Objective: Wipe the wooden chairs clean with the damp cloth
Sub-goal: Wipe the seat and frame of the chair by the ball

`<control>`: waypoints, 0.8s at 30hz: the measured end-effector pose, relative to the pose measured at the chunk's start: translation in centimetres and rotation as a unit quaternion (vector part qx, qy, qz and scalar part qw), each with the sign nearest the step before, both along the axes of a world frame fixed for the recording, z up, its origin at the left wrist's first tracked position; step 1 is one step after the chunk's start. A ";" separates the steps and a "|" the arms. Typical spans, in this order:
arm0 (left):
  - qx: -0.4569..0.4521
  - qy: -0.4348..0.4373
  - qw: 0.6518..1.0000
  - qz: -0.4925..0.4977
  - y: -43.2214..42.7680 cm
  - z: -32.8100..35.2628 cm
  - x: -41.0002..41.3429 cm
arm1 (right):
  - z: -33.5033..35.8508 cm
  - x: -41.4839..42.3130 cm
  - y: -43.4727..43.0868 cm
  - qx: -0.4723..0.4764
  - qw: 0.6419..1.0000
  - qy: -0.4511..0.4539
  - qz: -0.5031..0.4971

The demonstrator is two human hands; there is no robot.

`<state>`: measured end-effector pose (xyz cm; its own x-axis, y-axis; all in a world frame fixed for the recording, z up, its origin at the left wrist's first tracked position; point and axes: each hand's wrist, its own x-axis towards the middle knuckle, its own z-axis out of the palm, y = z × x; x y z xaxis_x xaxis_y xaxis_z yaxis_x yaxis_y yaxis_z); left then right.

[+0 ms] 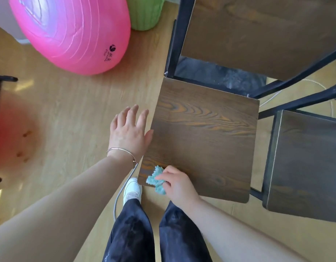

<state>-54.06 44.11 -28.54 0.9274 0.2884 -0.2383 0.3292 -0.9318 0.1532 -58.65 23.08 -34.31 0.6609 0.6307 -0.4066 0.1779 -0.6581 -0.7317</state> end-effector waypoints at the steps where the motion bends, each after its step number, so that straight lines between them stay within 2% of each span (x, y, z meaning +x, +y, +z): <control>1: 0.000 -0.002 1.000 -0.002 -0.3 0.0 0.4 | 0.7 1.3 -0.8 0.011 0.997 0.011 -0.080; 4: 0.001 0.001 1.000 0.001 -1.1 -0.2 1.9 | 1.9 7.2 -4.8 0.023 0.962 -0.018 -0.273; 7: -0.005 -0.008 1.000 0.008 -2.4 -0.5 3.5 | 1.9 13.8 -10.1 0.005 0.910 -0.021 -0.415; 10: -0.014 -0.017 1.000 0.000 -4.0 -0.7 5.3 | 1.9 19.4 -14.4 -0.038 0.869 -0.056 -0.491; 13: -0.017 -0.019 1.000 -0.007 -5.4 -0.9 6.8 | 1.1 23.6 -16.0 -0.044 0.847 -0.064 -0.525; 17: -0.014 -0.014 1.000 -0.013 -6.5 -1.2 8.1 | -0.5 24.9 -15.1 -0.078 0.847 -0.036 -0.525; 21: -0.007 -0.008 1.000 -0.018 -7.1 -1.3 8.9 | -0.8 24.3 -12.2 -0.098 0.879 -0.076 -0.461; 24: -0.006 0.001 1.000 -0.016 -7.1 -1.1 9.0 | -0.4 24.0 -9.0 -0.079 0.913 -0.056 -0.397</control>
